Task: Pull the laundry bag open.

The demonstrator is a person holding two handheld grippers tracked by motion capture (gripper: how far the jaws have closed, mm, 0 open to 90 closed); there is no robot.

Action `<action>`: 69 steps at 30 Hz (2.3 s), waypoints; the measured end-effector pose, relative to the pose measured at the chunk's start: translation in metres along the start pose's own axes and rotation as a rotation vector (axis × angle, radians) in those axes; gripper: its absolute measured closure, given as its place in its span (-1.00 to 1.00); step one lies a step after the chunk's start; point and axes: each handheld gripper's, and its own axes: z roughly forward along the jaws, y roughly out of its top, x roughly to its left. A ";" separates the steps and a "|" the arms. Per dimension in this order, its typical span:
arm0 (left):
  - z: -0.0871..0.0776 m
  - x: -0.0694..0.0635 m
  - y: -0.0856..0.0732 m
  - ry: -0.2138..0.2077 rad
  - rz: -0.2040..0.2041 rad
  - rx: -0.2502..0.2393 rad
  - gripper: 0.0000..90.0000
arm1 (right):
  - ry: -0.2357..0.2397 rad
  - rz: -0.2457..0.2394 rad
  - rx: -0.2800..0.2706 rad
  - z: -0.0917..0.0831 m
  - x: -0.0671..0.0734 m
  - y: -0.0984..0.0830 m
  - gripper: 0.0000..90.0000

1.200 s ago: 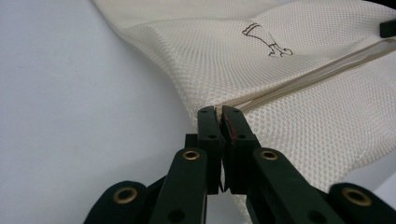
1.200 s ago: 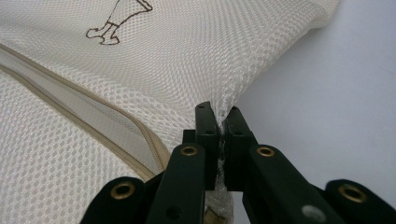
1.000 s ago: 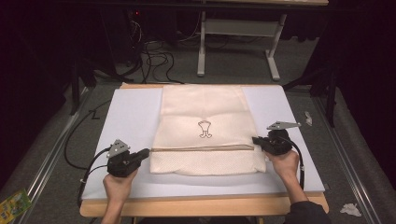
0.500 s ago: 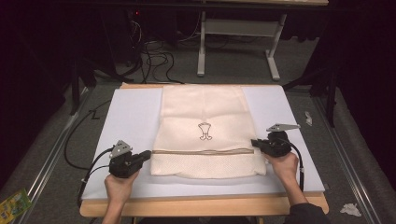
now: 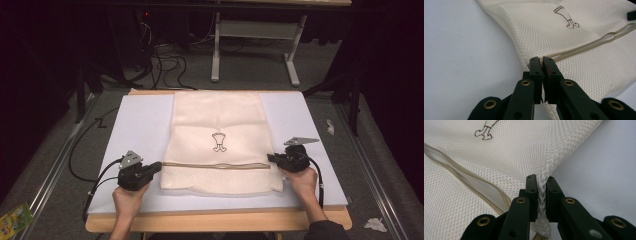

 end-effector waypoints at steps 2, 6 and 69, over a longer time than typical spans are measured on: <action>0.002 0.000 0.000 0.002 0.000 0.013 0.93 | -0.004 0.003 0.010 0.001 0.000 -0.001 0.82; 0.004 0.001 0.001 0.003 -0.016 0.010 0.92 | -0.010 -0.006 0.003 0.001 0.000 -0.001 0.74; -0.048 0.043 0.027 0.189 -0.036 -0.228 0.36 | -0.183 0.157 -0.346 -0.095 -0.056 -0.020 0.38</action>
